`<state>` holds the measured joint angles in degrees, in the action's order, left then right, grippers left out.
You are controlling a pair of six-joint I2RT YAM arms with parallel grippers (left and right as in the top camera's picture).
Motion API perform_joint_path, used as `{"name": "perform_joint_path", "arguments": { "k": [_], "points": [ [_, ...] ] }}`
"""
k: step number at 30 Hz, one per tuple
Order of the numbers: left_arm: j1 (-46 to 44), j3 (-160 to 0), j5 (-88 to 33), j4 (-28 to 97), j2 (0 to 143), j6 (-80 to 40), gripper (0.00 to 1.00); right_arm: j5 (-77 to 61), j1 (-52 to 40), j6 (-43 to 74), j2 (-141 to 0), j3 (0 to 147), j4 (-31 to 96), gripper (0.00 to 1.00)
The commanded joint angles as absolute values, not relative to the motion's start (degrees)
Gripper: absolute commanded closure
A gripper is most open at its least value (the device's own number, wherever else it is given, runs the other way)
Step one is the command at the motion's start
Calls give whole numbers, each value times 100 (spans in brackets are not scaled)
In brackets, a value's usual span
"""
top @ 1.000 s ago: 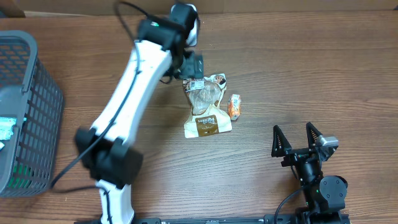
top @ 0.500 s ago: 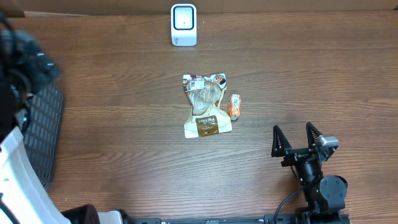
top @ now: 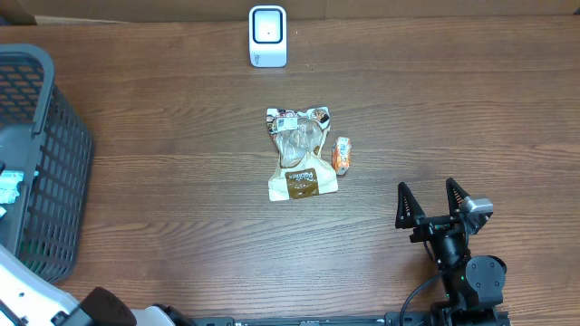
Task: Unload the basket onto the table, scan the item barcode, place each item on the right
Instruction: 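Reach the left gripper into the basket and grasp the green-lidded jar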
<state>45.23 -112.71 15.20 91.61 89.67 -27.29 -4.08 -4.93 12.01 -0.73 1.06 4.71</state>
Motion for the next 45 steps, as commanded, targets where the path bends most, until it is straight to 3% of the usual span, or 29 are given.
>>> {"name": "perform_joint_path", "arguments": {
  "k": [1, 11, 19, 45],
  "points": [
    [5026, -10523, 1315, 8790, 8973, -2314, 1, -392, -519, 1238, -16, 45, 447, 0],
    [5548, -9144, 294, 7677, 9061, -1033, 0, -392, -519, 1238, -16, 45, 447, 0],
    [5548, -8707, 854, 7634, 9382, -1247, 1, -392, -519, 1238, -16, 45, 447, 0],
    [5658, -8167, 854, 7338, 10003, -1546, 0, -392, -519, 1238, -16, 45, 447, 0]
  ]
}}
